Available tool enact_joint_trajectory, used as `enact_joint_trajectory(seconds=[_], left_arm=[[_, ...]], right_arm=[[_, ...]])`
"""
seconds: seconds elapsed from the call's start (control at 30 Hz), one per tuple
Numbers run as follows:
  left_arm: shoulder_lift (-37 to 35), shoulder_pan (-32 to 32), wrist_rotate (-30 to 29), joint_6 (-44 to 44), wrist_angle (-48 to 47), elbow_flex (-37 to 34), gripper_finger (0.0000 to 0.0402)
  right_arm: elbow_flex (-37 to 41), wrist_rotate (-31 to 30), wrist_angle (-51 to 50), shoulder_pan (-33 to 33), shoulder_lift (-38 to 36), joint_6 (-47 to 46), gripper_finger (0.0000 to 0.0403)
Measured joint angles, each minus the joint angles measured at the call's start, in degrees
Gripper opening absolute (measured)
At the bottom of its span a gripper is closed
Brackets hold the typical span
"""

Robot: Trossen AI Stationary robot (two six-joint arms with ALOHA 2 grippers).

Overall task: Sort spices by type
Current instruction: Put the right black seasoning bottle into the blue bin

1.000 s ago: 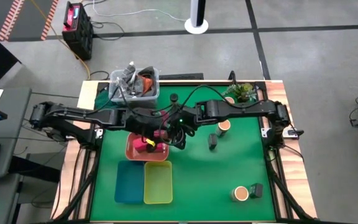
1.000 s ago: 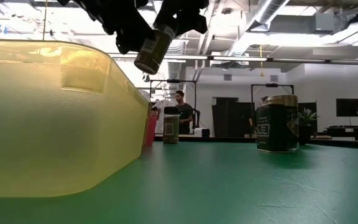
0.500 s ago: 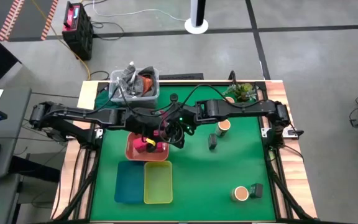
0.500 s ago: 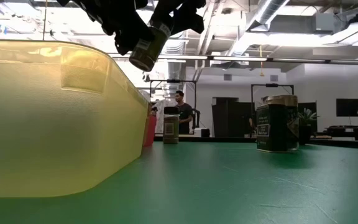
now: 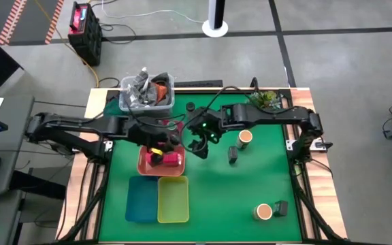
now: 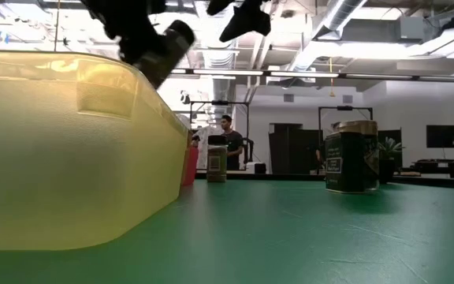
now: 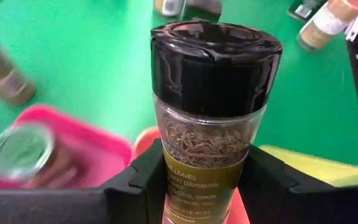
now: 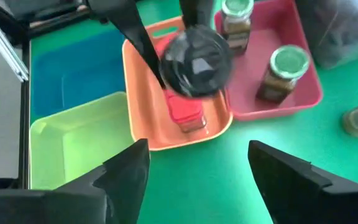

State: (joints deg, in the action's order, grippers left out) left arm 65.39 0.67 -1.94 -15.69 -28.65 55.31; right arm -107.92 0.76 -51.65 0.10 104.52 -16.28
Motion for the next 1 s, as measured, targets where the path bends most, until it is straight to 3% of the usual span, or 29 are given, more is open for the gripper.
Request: enact_joint_trajectory(seconds=[0.23,0.5,0.77,1.0], left_arm=[[-9.3,-5.6,-3.1,-6.0,-8.8,0.0,0.0154],[-12.7,-21.8,-12.0,-18.6,-16.5,-0.1,0.0155],[-11.9,-39.6,-24.8,-37.0,-9.3,-7.5,0.0155],[-11.9,-50.7,-38.8,-50.4,-5.6,-13.5,0.0155]], right_arm=[[0.0,-3.4,-0.7,-2.6,-3.2,1.9,0.0303],[0.0,-4.5,-2.3,-6.3,-2.2,4.2,0.0304],[0.0,-4.5,-1.9,-8.3,-2.1,4.7,0.0304],[0.0,-4.8,-1.7,-8.9,-2.1,4.7,0.0304]])
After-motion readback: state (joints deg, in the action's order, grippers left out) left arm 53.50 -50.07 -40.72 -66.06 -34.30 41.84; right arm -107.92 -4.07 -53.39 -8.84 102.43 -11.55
